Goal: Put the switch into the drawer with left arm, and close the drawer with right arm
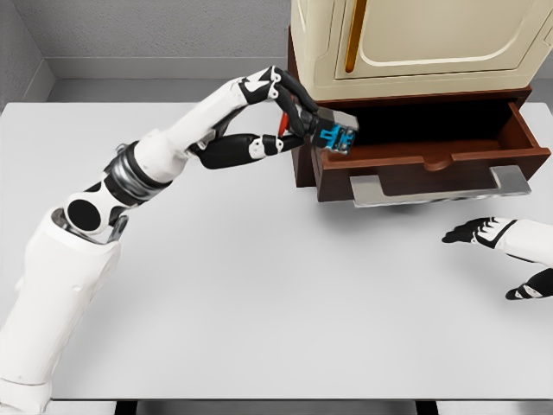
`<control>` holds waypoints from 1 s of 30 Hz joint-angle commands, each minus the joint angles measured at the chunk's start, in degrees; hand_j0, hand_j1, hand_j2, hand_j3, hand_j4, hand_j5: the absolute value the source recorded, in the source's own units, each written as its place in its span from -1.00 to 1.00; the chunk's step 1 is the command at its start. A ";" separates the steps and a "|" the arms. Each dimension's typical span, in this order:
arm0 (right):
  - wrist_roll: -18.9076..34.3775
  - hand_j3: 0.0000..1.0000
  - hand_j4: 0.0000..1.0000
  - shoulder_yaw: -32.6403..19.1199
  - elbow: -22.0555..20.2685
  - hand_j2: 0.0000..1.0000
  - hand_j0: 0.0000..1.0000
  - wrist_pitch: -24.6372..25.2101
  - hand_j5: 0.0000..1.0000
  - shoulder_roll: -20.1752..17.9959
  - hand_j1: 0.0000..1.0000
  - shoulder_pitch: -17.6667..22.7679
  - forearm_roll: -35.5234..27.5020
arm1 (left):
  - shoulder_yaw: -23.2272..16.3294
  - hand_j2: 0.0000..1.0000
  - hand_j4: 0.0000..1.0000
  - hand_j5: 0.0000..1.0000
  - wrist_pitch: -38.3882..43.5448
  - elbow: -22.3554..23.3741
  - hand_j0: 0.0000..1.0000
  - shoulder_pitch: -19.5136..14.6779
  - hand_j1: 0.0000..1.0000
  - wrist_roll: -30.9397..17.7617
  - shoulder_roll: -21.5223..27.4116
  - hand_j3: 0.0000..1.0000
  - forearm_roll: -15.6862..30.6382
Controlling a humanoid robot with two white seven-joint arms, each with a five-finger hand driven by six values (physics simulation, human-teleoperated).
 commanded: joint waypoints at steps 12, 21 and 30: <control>0.13 1.00 1.00 0.00 0.04 1.00 1.00 0.09 1.00 -0.12 1.00 0.00 -0.40 | 0.11 -0.49 -0.49 -0.49 0.09 6.64 -0.49 -0.26 -0.49 0.07 -8.44 -0.49 -3.17; 0.48 1.00 1.00 0.00 0.04 1.00 1.00 0.09 1.00 0.05 1.00 0.00 -0.40 | 1.17 -0.50 -0.50 -0.50 0.09 10.77 -0.50 -1.41 -0.50 0.16 -12.13 -0.50 -5.98; 0.65 1.00 1.00 0.09 0.04 1.00 1.00 0.09 1.00 0.05 1.00 0.00 -0.40 | 1.26 -0.52 -0.52 -0.52 0.09 14.55 -0.52 -2.20 -0.52 0.16 -14.15 -0.52 -6.07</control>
